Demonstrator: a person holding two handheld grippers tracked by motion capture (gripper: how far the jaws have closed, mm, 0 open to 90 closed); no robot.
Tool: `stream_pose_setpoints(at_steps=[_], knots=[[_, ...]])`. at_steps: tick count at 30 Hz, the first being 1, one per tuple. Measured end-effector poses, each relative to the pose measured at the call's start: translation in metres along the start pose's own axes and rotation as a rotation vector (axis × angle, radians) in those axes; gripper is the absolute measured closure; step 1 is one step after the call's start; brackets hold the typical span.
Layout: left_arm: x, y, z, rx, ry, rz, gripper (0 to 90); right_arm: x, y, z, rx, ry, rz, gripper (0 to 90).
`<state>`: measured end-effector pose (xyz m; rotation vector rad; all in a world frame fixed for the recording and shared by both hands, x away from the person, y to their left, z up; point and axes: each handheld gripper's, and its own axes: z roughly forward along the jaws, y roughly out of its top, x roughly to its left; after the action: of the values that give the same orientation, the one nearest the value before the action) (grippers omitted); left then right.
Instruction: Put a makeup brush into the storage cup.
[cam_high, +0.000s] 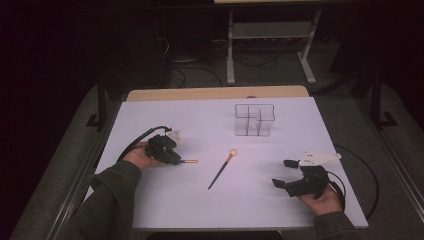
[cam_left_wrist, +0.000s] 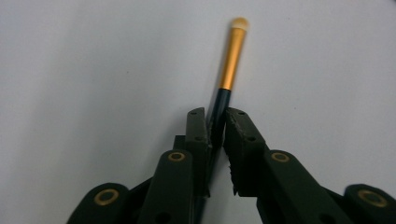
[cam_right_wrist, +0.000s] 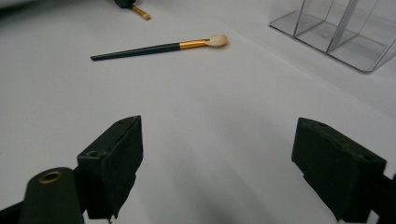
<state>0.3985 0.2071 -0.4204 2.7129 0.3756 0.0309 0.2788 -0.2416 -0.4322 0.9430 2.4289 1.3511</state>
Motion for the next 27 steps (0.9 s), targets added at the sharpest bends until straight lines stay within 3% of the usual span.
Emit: stream_pose_setpoints(at_steps=[6, 14, 27], knots=[[-0.002, 0.002, 0.000, 0.018, 0.014, 0.008, 82.7, 0.000, 0.000, 0.000, -0.005, -0.004, -0.004, 15.4], [-0.003, 0.003, -0.001, 0.034, 0.014, -0.015, 83.1, 0.001, 0.000, 0.001, 0.000, 0.001, 0.003, 15.4], [-0.007, 0.003, -0.019, -0.027, 0.002, -0.059, 83.1, 0.002, 0.002, 0.004, 0.007, 0.017, 0.007, 15.5]])
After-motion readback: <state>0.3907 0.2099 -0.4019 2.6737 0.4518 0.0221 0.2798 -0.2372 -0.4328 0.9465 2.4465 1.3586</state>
